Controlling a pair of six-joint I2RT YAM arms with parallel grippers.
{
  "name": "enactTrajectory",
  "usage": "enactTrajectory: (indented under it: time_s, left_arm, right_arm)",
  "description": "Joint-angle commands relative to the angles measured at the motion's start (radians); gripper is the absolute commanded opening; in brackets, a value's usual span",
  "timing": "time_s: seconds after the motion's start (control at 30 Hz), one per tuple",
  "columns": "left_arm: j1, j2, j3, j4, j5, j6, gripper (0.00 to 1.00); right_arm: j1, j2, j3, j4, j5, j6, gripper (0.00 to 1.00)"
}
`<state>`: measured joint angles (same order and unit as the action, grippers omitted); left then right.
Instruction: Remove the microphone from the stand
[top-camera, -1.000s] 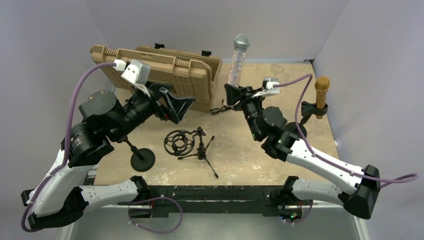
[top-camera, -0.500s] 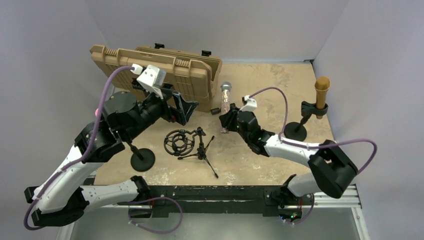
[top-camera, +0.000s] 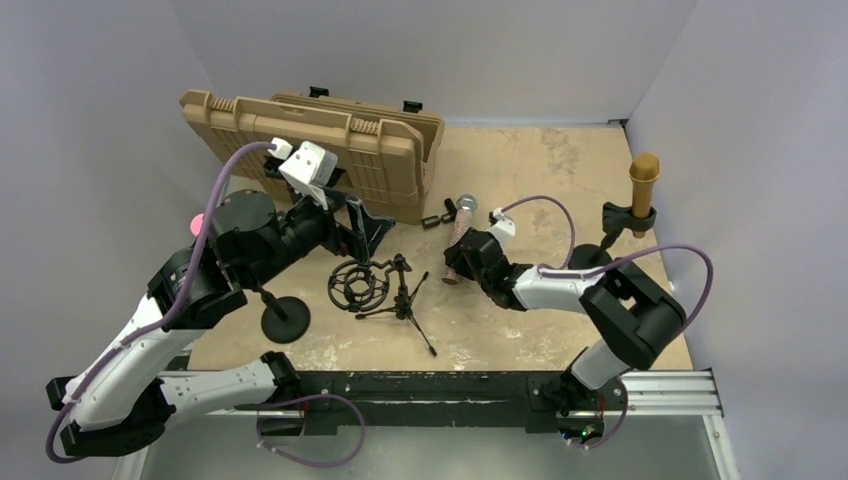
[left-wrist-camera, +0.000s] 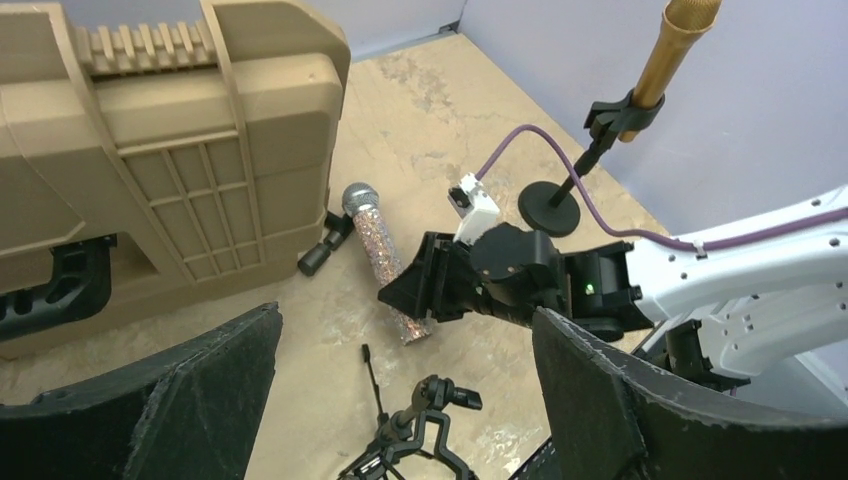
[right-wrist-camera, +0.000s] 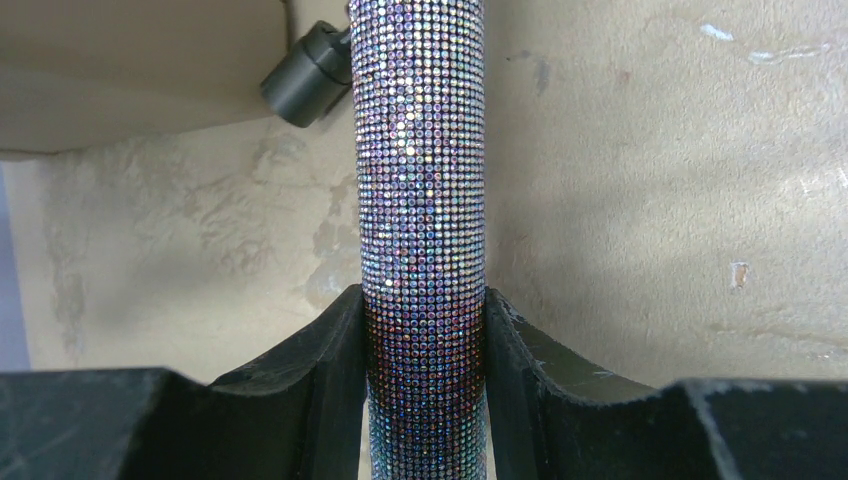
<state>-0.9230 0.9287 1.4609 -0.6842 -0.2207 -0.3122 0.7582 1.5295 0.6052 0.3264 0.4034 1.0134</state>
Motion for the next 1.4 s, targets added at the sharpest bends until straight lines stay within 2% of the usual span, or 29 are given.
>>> enactTrajectory:
  time_s: [0.0,0.17,0.4,0.43,0.47,0.53,0.6,0.63,0.77,0.93,1.1,1.37]
  left_arm:
    - [0.004,-0.017,-0.017,-0.025,0.025,-0.010,0.92]
    - [0.004,-0.028,-0.031,-0.016,0.044,-0.020,0.92]
    - [0.004,-0.027,-0.065,-0.025,0.057,-0.030,0.92]
    - [0.004,-0.025,-0.059,-0.031,0.054,-0.028,0.92]
    - [0.004,-0.024,-0.058,-0.031,0.054,-0.024,0.92]
    - [0.004,-0.024,-0.062,-0.015,0.053,-0.016,0.92]
    - [0.004,-0.018,-0.065,-0.005,0.060,-0.022,0.92]
    - [0.004,-0.016,-0.067,-0.003,0.070,-0.032,0.91]
    - [0.004,-0.027,-0.097,0.011,0.114,-0.076,0.90]
    - [0.004,-0.046,-0.120,0.012,0.086,-0.075,0.91]
    - [0.003,-0.043,-0.105,0.014,0.121,-0.067,0.92]
    - [0.006,-0.069,-0.108,0.017,0.138,-0.064,0.94]
  right_arm:
    - [-0.001,0.081,0.108,-0.084,0.067,0.105,0.00]
    - [0.001,0.129,0.148,-0.154,0.102,0.142,0.00]
    - [0.000,0.121,0.151,-0.146,0.104,0.139,0.11]
    - [0.001,0.121,0.153,-0.146,0.100,0.136,0.18]
    - [0.001,0.120,0.152,-0.144,0.100,0.132,0.21]
    - [0.001,0.114,0.144,-0.122,0.089,0.117,0.40]
    - [0.001,0.103,0.137,-0.109,0.084,0.111,0.45]
    - [0.001,0.096,0.133,-0.105,0.088,0.108,0.55]
    - [0.001,0.042,0.109,-0.078,0.091,0.094,0.74]
    - [0.001,-0.045,0.090,-0.019,0.081,0.039,0.78]
    - [0.001,-0.092,0.108,-0.015,0.082,-0.074,0.79]
    - [0.001,-0.398,0.019,0.192,-0.159,-0.353,0.78]
